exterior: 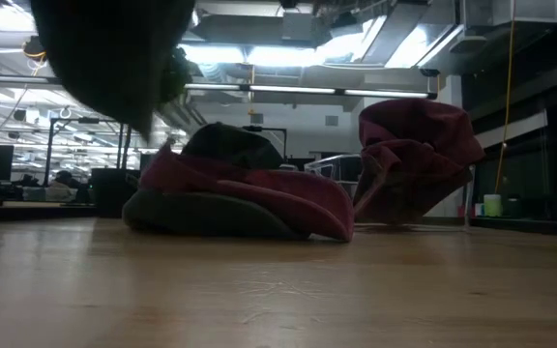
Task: Pick & Place hat
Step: Put the bottom black cap into the left transparent bin
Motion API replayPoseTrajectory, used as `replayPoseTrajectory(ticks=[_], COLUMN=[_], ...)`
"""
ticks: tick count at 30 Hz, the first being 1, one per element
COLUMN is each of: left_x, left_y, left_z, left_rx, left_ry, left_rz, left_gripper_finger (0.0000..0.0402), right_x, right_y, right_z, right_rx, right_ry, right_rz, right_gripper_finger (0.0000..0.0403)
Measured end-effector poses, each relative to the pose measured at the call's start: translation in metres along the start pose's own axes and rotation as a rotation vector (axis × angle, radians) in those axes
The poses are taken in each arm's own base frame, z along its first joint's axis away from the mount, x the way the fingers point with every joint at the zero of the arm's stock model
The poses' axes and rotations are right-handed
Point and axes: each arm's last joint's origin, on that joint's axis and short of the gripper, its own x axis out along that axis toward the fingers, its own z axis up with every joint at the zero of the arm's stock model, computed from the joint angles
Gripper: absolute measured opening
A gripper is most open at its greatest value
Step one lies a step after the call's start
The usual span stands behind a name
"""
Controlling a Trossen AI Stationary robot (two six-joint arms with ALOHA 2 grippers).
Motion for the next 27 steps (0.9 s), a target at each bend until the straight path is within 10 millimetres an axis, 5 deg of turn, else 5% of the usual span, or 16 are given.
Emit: replayPoseTrajectory(ticks=[13,27], left_x=[-0.003,-0.004], left_y=[0.003,0.005], left_z=[0.003,0.006], left_rx=[0.129,0.16], left_ry=[-0.051,-0.089], left_rz=[0.324,0.424], left_gripper_finger=[0.0003,0.0003], right_x=[0.013,0.044], right_y=[-0.002,-0.001], right_z=[0.005,-0.014], right_rx=[0.156,0.155], right_ry=[-0.09,-0.026], right_rz=[-0.004,-0.095], right_gripper_finger=[0.0252,0.0208])
